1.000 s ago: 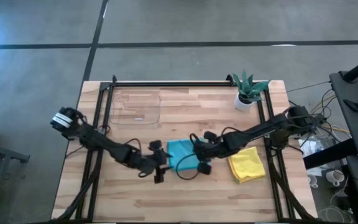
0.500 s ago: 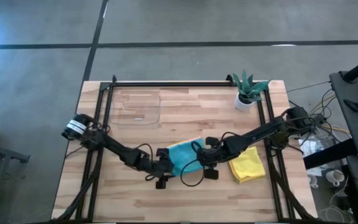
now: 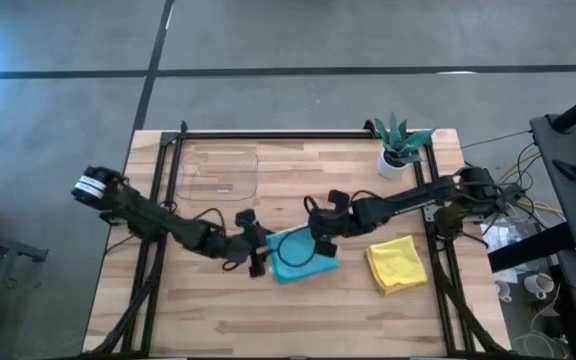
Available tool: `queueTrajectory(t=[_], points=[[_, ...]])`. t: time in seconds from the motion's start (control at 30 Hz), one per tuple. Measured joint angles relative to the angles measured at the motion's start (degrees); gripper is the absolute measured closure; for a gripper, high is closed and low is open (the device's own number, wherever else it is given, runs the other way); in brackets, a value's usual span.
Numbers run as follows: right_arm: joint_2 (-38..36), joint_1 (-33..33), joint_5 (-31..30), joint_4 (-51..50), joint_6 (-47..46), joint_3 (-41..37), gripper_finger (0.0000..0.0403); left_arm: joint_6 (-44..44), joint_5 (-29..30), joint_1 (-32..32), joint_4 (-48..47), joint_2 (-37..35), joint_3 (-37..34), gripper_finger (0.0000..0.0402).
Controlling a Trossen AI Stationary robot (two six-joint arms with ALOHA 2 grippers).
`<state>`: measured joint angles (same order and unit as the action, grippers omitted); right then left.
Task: Fold microfiber towels
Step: Move the left stacked microfiber cloths to the center of the table, then stack the right stacked microfiber cloths on top of the blue microfiber cloth
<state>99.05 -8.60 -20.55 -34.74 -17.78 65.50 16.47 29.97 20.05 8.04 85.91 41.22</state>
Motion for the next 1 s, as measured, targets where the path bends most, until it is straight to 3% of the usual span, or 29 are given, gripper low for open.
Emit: queueTrajectory(t=[0.27,0.43,0.63,0.73,0.9,1.0], points=[[5.5,3.4,4.1,6.5,1.7,-3.0,0.0385,5.8,-1.1,-2.1,0.5,9.9,-2.0,0.0195],[5.6,4.0,3.6,6.7,1.8,-3.1,0.0385,7.3,-4.1,-2.1,0.8,10.9,-1.9,0.0195],[0.1,2.4,3.8,3.3,3.1,-1.1,0.0385,6.8,-6.2,-2.0,-1.2,4.7,-2.0,0.0195],[-2.2,-1.1,6.0,-4.1,2.6,0.5,0.0376,6.8,-6.2,-1.9,-2.7,0.0,-2.3,0.0195],[-6.0,-7.9,6.2,-22.1,-8.2,2.7,0.0317,7.2,-6.0,-1.0,-3.5,-6.7,-4.2,0.0195],[-8.1,-12.5,7.7,-25.6,-14.6,1.9,0.0259,7.3,-7.1,0.6,-5.4,-9.2,-5.5,0.0195]])
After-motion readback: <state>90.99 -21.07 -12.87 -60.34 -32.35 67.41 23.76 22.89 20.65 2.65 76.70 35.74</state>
